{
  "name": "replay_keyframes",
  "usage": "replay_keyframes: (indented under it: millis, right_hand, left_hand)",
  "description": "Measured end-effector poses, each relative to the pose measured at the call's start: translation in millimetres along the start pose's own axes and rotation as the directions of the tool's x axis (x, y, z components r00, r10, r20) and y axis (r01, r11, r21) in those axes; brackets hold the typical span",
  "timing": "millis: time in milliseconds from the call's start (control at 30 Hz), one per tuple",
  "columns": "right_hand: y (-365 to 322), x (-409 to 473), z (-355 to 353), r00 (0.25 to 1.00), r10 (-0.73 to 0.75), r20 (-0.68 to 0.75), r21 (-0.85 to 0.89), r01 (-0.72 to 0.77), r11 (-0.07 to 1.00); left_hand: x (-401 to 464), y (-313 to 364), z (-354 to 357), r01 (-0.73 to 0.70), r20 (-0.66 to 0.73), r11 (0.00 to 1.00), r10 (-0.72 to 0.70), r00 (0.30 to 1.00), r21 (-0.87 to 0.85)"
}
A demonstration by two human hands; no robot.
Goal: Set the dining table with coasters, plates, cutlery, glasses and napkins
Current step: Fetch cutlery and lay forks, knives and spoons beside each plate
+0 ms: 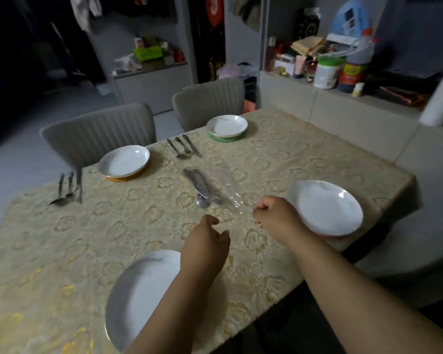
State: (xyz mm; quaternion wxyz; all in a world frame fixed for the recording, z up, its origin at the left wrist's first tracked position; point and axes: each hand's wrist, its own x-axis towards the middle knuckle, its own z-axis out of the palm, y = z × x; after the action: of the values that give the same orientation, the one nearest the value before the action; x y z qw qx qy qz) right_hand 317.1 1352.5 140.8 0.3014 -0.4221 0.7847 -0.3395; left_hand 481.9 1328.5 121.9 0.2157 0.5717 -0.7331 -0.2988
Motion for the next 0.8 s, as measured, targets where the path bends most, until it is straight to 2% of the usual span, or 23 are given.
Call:
replay_keyframes:
  millis: [167, 333, 433, 567, 700, 800]
  right_hand:
    - [1.7, 84.4, 50.5, 0.983, -0.035, 0.181, -0.128, 0.059, 0.99]
    - [6.2, 136.6, 90.5, 0.974, -0.12, 0.192, -0.256, 0.167, 0.952]
    - [6.1, 154.9, 110.9, 0.95, -0.252, 0.182, -0.377, 0.304, 0.875]
    - [3.0, 173.1, 127.9, 0.905, -0.343, 0.251, -0.528, 0.425, 0.735]
    - [-0.4, 177.0, 122.3, 0.878, -0.379, 0.292, -0.559, 0.478, 0.678]
    - [1.6, 165.2, 112.4, 0.863, -0.444, 0.24, -0.488, 0.502, 0.714]
  left_hand:
    - [36.0, -10.2, 18.8, 0.193, -0.067, 0.98, -0.19, 0.98, 0.051]
    - [61.0, -11.8, 40.1, 0.328, -0.125, 0.944, -0.32, 0.939, 0.048]
    - [68.2, -15.7, 49.6, 0.388, -0.166, 0.921, -0.379, 0.91, 0.023]
    - [72.3, -21.4, 57.9, 0.439, -0.173, 0.898, -0.436, 0.883, -0.018]
    - [78.9, -27.6, 60.2, 0.482, -0.145, 0.866, -0.498, 0.855, -0.133]
    - [89.6, -30.9, 61.0, 0.507, -0.125, 0.783, -0.579, 0.805, -0.36]
